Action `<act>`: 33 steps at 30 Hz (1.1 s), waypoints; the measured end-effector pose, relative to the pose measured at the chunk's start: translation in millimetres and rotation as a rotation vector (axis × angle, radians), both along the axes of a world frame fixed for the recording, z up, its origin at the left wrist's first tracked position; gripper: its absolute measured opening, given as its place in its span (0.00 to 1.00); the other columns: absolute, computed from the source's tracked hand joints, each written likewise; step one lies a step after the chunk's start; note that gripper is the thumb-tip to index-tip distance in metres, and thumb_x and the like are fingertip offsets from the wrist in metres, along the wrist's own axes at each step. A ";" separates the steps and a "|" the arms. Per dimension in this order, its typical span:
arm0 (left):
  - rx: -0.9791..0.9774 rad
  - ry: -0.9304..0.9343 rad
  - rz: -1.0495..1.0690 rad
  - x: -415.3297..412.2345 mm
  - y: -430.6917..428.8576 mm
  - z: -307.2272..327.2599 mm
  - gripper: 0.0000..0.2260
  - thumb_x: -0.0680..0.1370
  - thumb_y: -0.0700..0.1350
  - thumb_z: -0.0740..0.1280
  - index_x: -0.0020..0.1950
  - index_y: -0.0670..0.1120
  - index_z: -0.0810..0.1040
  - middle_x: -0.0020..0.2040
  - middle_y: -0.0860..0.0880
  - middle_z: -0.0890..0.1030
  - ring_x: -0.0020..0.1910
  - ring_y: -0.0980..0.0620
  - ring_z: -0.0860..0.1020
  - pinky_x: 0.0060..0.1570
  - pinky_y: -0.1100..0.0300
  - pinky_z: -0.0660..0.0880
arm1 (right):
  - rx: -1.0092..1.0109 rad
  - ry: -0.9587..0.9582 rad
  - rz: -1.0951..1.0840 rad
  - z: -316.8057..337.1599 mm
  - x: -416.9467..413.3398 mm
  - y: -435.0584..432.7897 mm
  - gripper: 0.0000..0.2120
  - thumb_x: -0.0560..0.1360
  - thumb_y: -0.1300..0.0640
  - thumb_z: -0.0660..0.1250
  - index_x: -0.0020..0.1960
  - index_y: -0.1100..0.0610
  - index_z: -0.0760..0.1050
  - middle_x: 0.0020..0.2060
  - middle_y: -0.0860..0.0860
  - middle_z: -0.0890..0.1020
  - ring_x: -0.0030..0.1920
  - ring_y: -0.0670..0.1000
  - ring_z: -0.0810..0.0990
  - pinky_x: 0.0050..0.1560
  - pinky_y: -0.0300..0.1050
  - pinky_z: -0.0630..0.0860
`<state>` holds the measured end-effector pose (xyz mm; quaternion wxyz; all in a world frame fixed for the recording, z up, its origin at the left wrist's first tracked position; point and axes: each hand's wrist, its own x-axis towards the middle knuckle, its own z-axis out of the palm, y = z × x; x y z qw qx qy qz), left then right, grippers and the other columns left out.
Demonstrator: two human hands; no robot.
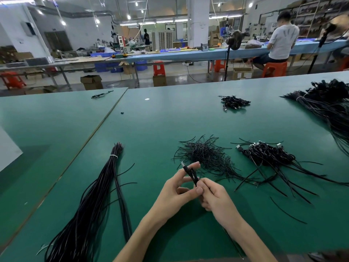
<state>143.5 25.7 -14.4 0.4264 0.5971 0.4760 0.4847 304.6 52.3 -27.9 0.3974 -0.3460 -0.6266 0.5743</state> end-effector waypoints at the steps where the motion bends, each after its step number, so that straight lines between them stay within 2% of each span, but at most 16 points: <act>1: -0.017 -0.007 -0.001 -1.5 -0.8 0.4 0.25 0.78 0.47 0.75 0.73 0.59 0.74 0.62 0.48 0.82 0.56 0.46 0.82 0.62 0.44 0.78 | -0.013 0.008 0.011 0.2 0.5 0.3 0.14 0.86 0.56 0.58 0.43 0.56 0.75 0.29 0.42 0.66 0.28 0.43 0.62 0.28 0.34 0.62; 3: -0.038 -0.006 -0.015 -3.0 -1.5 0.8 0.23 0.78 0.48 0.75 0.72 0.59 0.75 0.61 0.47 0.83 0.52 0.45 0.83 0.62 0.42 0.78 | -0.031 0.013 0.023 -0.6 1.1 1.6 0.14 0.85 0.55 0.59 0.44 0.58 0.75 0.28 0.43 0.65 0.28 0.43 0.61 0.27 0.34 0.62; 5: -0.013 -0.004 -0.027 -2.6 -1.6 1.4 0.22 0.78 0.48 0.75 0.71 0.57 0.77 0.66 0.49 0.81 0.57 0.47 0.82 0.62 0.41 0.78 | -0.053 0.028 0.044 -1.0 2.3 2.9 0.14 0.84 0.52 0.60 0.44 0.58 0.74 0.28 0.44 0.65 0.28 0.43 0.60 0.27 0.34 0.61; 7: 0.042 0.002 -0.021 -0.9 -1.4 2.8 0.20 0.78 0.47 0.75 0.70 0.57 0.78 0.74 0.54 0.73 0.63 0.48 0.80 0.61 0.40 0.78 | -0.078 0.049 0.073 -0.2 3.2 4.4 0.14 0.81 0.48 0.61 0.43 0.57 0.73 0.28 0.45 0.64 0.27 0.43 0.60 0.26 0.33 0.61; 9: 0.045 0.001 -0.023 0.5 -1.4 3.5 0.19 0.79 0.47 0.74 0.69 0.59 0.78 0.75 0.55 0.72 0.61 0.44 0.80 0.60 0.37 0.78 | -0.092 0.057 0.091 -0.8 4.0 5.9 0.15 0.79 0.46 0.62 0.43 0.57 0.74 0.28 0.46 0.64 0.26 0.44 0.60 0.26 0.33 0.60; 11: 0.021 0.015 -0.016 0.3 -0.3 1.5 0.15 0.79 0.47 0.74 0.65 0.56 0.81 0.71 0.55 0.75 0.55 0.36 0.81 0.58 0.35 0.77 | -0.097 0.061 0.091 -4.4 4.1 7.6 0.17 0.81 0.47 0.61 0.47 0.62 0.74 0.28 0.46 0.64 0.26 0.44 0.60 0.26 0.33 0.60; 12: 0.016 0.014 -0.007 0.1 0.3 0.1 0.12 0.79 0.47 0.74 0.63 0.53 0.83 0.70 0.55 0.77 0.53 0.37 0.81 0.58 0.37 0.78 | -0.099 0.064 0.089 -5.8 4.1 8.2 0.17 0.83 0.49 0.60 0.49 0.64 0.75 0.28 0.45 0.64 0.26 0.44 0.60 0.26 0.33 0.60; 13: 0.020 0.008 0.006 -0.3 0.7 -0.8 0.11 0.79 0.47 0.74 0.61 0.52 0.83 0.68 0.54 0.78 0.54 0.41 0.82 0.57 0.41 0.80 | -0.096 0.071 0.089 -6.2 4.0 8.2 0.16 0.84 0.50 0.60 0.50 0.62 0.76 0.28 0.45 0.65 0.26 0.43 0.60 0.26 0.33 0.60; 15: 0.033 -0.004 0.035 -0.4 0.9 -1.5 0.10 0.78 0.47 0.75 0.59 0.50 0.83 0.64 0.52 0.81 0.58 0.48 0.82 0.56 0.50 0.81 | -0.079 0.084 0.089 -3.9 3.2 6.7 0.13 0.82 0.48 0.60 0.44 0.51 0.79 0.28 0.46 0.65 0.26 0.43 0.60 0.26 0.33 0.59; 17: 0.034 -0.019 0.063 0.5 0.6 -2.3 0.11 0.77 0.49 0.75 0.58 0.48 0.83 0.58 0.50 0.84 0.58 0.50 0.82 0.54 0.53 0.80 | -0.066 0.086 0.067 -1.0 2.4 4.7 0.14 0.81 0.46 0.61 0.40 0.47 0.78 0.29 0.46 0.65 0.26 0.44 0.61 0.26 0.33 0.60; 19: 0.042 -0.001 0.106 0.3 1.0 -4.5 0.11 0.75 0.50 0.77 0.54 0.47 0.84 0.51 0.49 0.85 0.54 0.49 0.83 0.51 0.52 0.80 | -0.050 0.078 0.033 -0.4 1.8 2.6 0.14 0.81 0.46 0.61 0.40 0.48 0.78 0.29 0.46 0.66 0.27 0.44 0.62 0.26 0.34 0.60; 22: 0.060 0.064 0.162 -1.8 3.0 -9.2 0.09 0.74 0.43 0.78 0.53 0.45 0.85 0.49 0.47 0.85 0.51 0.47 0.83 0.52 0.44 0.80 | -0.013 0.026 -0.022 -1.3 -0.7 -0.4 0.14 0.84 0.51 0.59 0.45 0.55 0.77 0.27 0.42 0.67 0.27 0.43 0.62 0.27 0.33 0.61; 23: 0.062 0.079 0.177 -1.9 2.8 -9.2 0.08 0.74 0.42 0.78 0.52 0.45 0.85 0.48 0.47 0.85 0.50 0.48 0.83 0.52 0.44 0.79 | 0.002 -0.003 -0.042 -2.0 -1.6 -1.1 0.14 0.85 0.51 0.59 0.46 0.58 0.76 0.27 0.42 0.67 0.27 0.42 0.62 0.27 0.33 0.61; 28: 0.106 0.124 0.236 -1.1 0.6 -8.6 0.08 0.73 0.41 0.79 0.50 0.46 0.87 0.43 0.48 0.82 0.39 0.57 0.77 0.42 0.62 0.73 | 0.038 -0.093 -0.099 -3.8 -3.4 -3.4 0.16 0.86 0.51 0.57 0.47 0.60 0.76 0.26 0.42 0.67 0.28 0.43 0.63 0.28 0.35 0.62; 33: 0.170 0.165 0.269 -0.6 -2.0 -8.4 0.05 0.73 0.38 0.78 0.46 0.47 0.87 0.41 0.49 0.81 0.37 0.59 0.76 0.40 0.67 0.71 | 0.067 -0.133 -0.104 -5.1 -5.2 -4.5 0.17 0.86 0.48 0.57 0.45 0.57 0.75 0.28 0.42 0.69 0.30 0.45 0.64 0.31 0.42 0.63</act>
